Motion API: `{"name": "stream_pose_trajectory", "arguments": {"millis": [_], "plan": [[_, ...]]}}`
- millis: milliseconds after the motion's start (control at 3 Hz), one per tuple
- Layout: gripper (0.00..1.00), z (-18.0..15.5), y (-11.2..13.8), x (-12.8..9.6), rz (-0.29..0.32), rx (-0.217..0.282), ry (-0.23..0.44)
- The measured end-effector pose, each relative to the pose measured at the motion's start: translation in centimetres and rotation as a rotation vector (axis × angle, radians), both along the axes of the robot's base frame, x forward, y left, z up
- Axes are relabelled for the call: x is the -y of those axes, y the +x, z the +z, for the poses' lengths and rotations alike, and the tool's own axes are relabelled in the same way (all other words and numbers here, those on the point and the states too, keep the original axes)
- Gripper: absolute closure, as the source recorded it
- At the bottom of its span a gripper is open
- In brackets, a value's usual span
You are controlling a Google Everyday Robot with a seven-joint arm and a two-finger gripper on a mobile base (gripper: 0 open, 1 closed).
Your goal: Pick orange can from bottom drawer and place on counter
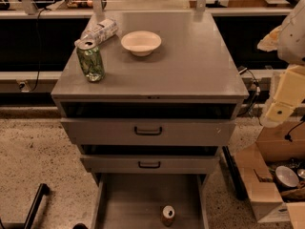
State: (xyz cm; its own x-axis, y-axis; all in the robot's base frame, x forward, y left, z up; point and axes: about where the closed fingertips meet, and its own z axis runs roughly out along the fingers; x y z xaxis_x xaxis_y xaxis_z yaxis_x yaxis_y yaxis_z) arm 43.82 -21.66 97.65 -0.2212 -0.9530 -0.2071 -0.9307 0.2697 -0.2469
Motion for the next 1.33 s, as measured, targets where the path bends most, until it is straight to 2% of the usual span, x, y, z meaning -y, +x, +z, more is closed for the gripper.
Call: {"name": "stream_pose_trajectory", "arguments": {"millis": [333,667,1000,1333], "plan": [[0.00,0.0,0.0,0.0,0.000,0.000,0.000],[0.00,-3.0,0.8,-1.4,-0.008,-0.003,0.046],[0.00,-8.3,-0.7,-6.6,-0.048,-0.036,0.184],[0.00,-17.8,-2.8,-12.1,-0.034,-0.167,0.390]]}}
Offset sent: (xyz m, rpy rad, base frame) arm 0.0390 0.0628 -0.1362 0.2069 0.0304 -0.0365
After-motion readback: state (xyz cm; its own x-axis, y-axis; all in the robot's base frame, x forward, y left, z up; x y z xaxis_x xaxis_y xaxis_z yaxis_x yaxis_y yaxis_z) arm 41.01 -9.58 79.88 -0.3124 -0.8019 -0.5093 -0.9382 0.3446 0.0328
